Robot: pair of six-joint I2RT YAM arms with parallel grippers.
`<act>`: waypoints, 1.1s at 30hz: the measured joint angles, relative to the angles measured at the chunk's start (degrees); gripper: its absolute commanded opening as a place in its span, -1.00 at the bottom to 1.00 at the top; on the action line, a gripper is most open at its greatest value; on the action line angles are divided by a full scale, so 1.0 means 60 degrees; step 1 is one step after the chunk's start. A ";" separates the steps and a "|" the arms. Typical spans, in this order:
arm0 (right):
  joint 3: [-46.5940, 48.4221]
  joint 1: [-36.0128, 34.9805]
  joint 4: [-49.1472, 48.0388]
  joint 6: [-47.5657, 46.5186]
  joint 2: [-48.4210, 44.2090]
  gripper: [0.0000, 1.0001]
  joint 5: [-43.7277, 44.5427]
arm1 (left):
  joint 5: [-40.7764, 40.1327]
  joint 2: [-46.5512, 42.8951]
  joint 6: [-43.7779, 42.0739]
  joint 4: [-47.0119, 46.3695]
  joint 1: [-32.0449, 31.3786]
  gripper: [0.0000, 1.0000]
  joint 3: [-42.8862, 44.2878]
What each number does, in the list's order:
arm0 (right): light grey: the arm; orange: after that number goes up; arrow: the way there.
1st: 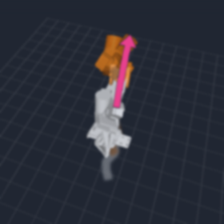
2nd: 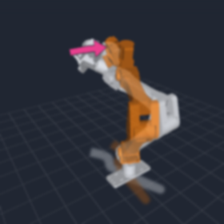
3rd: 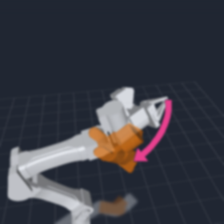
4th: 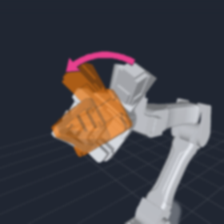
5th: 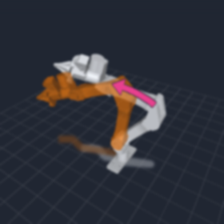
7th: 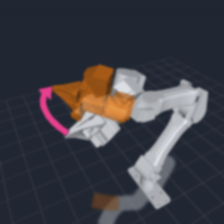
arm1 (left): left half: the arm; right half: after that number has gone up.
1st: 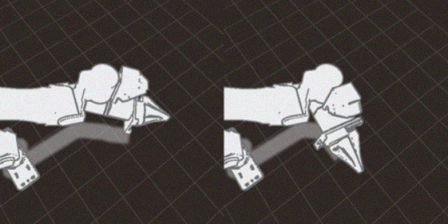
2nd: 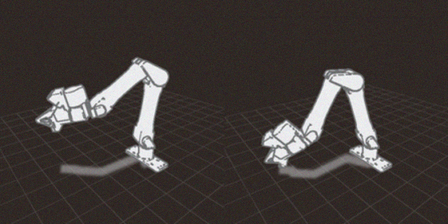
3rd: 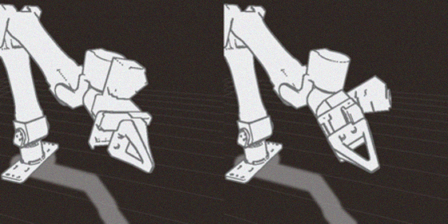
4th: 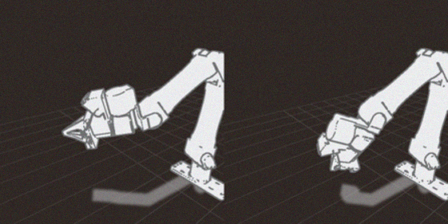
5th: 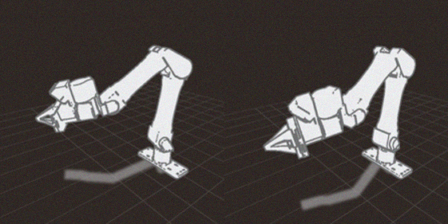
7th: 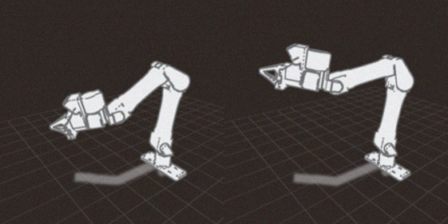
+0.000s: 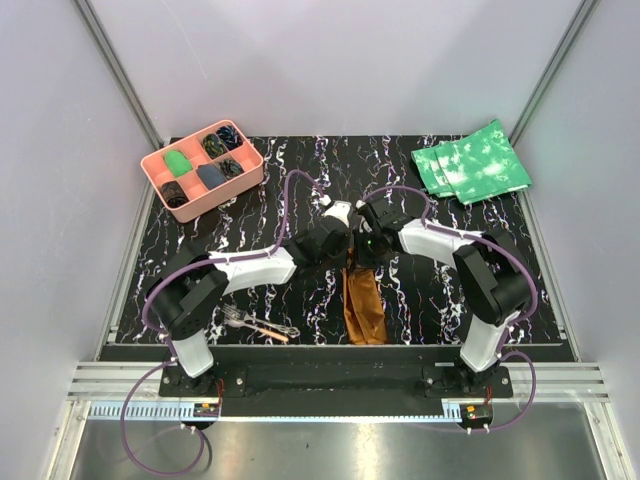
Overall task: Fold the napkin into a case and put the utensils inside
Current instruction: Grasp the top corner of the smaller rectangle folded napkin from the folded napkin.
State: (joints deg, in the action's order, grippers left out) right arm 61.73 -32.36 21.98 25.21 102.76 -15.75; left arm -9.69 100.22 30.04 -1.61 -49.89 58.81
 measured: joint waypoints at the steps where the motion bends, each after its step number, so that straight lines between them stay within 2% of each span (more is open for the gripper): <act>1: 0.0055 0.0022 0.0004 0.0029 0.0040 -1.00 -0.0004 | 0.0007 0.0000 0.0004 -0.0007 0.0004 -1.00 -0.0004; 12: 0.0375 0.0317 -0.0153 0.0211 0.0390 -0.92 -0.0335 | 0.0004 0.0000 0.0073 -0.0044 -0.0004 -1.00 -0.0004; 33: -0.0397 0.0699 -0.2477 0.0080 0.0331 -0.90 -0.1483 | -0.0248 0.0138 0.0561 0.0270 0.0069 -1.00 0.0058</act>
State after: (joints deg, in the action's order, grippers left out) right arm 59.35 -28.16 7.11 25.69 104.75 -24.64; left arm -11.18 101.06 33.41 0.01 -49.47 59.16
